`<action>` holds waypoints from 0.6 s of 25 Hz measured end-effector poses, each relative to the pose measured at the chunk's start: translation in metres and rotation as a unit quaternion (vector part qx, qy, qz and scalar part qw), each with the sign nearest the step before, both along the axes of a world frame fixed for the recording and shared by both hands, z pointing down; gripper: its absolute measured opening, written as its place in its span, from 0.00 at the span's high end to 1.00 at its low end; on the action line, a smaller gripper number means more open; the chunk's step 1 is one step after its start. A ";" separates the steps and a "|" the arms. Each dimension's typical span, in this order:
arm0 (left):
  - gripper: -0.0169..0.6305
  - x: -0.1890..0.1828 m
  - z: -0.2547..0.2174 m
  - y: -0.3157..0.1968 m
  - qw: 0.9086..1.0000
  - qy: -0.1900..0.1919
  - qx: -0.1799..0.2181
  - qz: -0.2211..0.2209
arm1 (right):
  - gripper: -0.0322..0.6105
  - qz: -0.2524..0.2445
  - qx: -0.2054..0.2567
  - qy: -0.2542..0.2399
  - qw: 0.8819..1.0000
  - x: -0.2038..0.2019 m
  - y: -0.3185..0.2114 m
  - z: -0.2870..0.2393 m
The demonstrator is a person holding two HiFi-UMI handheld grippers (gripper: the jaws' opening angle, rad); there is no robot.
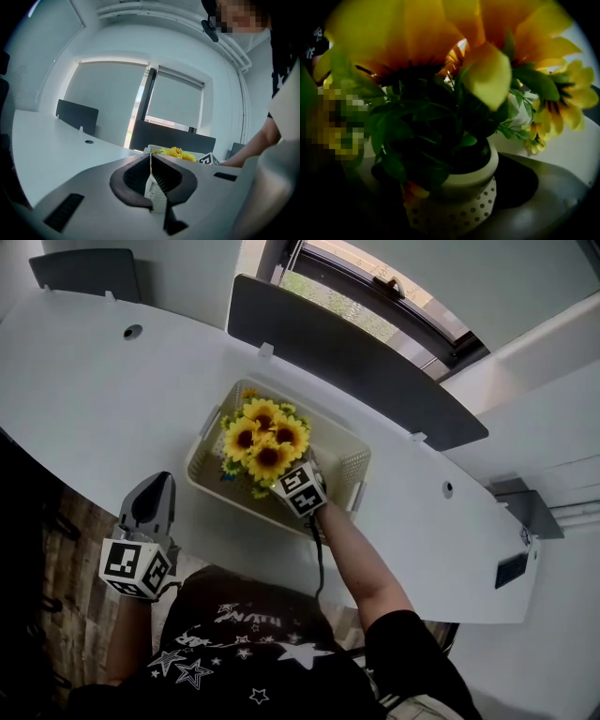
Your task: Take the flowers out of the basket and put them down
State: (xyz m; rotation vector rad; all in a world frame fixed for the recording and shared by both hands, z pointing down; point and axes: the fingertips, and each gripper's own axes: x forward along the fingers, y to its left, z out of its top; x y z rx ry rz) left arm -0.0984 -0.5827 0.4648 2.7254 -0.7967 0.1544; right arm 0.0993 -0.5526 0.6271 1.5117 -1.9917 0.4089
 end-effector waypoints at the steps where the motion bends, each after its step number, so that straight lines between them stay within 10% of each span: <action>1: 0.95 0.000 0.001 0.000 1.000 -0.002 0.000 0.000 | 0.11 -0.002 0.004 0.000 1.000 -0.003 -0.003 0.001; 15: 0.95 -0.009 0.003 -0.004 1.000 -0.019 -0.002 -0.017 | 0.11 0.019 0.035 -0.003 0.999 -0.019 -0.066 0.001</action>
